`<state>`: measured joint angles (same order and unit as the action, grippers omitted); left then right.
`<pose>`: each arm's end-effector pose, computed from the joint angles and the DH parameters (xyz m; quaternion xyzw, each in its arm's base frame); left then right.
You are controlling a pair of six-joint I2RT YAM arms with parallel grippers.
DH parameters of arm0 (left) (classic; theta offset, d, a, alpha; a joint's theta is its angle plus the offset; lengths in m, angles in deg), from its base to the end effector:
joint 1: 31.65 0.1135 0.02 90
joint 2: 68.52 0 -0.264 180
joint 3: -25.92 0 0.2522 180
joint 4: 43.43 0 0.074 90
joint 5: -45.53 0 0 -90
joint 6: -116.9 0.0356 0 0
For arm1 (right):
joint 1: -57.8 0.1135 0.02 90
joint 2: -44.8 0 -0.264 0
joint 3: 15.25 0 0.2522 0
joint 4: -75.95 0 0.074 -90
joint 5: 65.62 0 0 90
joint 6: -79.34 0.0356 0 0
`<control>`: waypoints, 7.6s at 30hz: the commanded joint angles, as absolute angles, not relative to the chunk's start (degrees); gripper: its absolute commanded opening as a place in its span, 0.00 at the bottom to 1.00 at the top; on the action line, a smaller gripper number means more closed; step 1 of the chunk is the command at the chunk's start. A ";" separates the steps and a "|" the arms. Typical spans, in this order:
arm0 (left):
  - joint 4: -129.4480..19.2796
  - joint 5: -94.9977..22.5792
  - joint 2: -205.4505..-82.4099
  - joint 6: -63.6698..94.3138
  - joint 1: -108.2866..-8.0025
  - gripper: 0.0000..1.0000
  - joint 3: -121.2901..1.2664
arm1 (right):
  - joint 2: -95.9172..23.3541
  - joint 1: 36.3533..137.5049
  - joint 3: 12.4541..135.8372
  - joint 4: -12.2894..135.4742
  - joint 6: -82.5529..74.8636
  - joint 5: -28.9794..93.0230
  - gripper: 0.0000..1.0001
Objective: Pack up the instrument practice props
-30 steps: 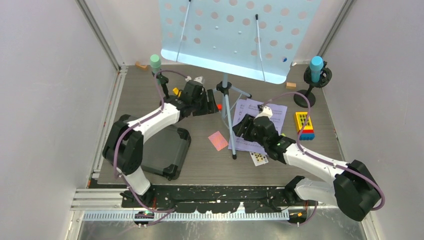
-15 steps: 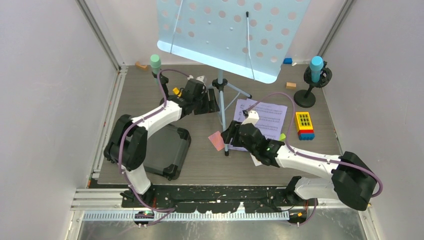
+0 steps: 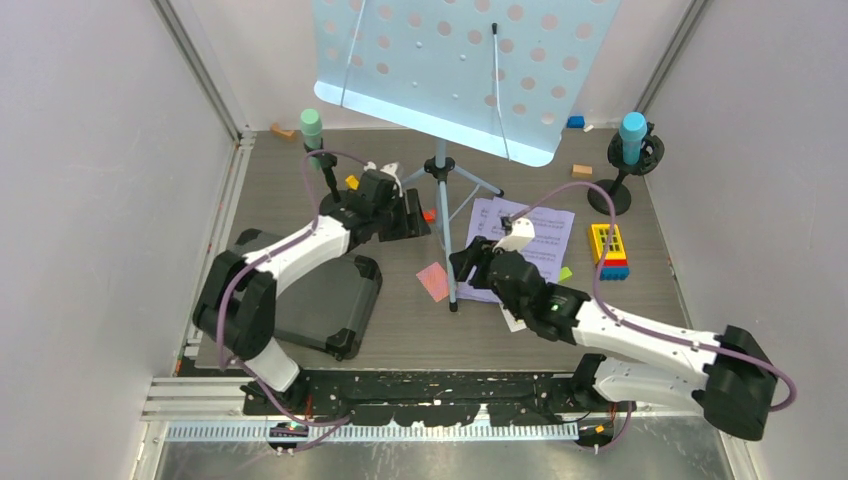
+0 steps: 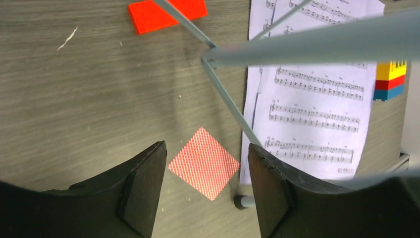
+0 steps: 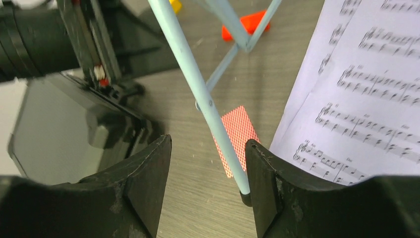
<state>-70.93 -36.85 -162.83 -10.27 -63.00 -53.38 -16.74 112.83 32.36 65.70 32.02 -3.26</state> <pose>0.3084 -0.1934 0.2376 -0.0196 0.9135 -0.2764 0.2978 0.1484 0.1833 0.2417 0.0413 0.8245 0.2654 0.4982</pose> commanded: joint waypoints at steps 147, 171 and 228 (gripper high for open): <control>-55.06 4.91 -180.56 32.73 -55.55 0.26 -75.13 | 13.05 106.03 30.95 36.33 27.49 -11.48 0.68; -56.44 1.11 -179.74 33.24 -55.03 0.57 -76.28 | 14.76 105.97 30.88 34.02 27.78 -12.55 0.68; -47.64 -100.01 -180.37 4.91 -84.42 1.00 -79.10 | 26.88 105.92 32.26 24.19 29.41 -15.34 0.68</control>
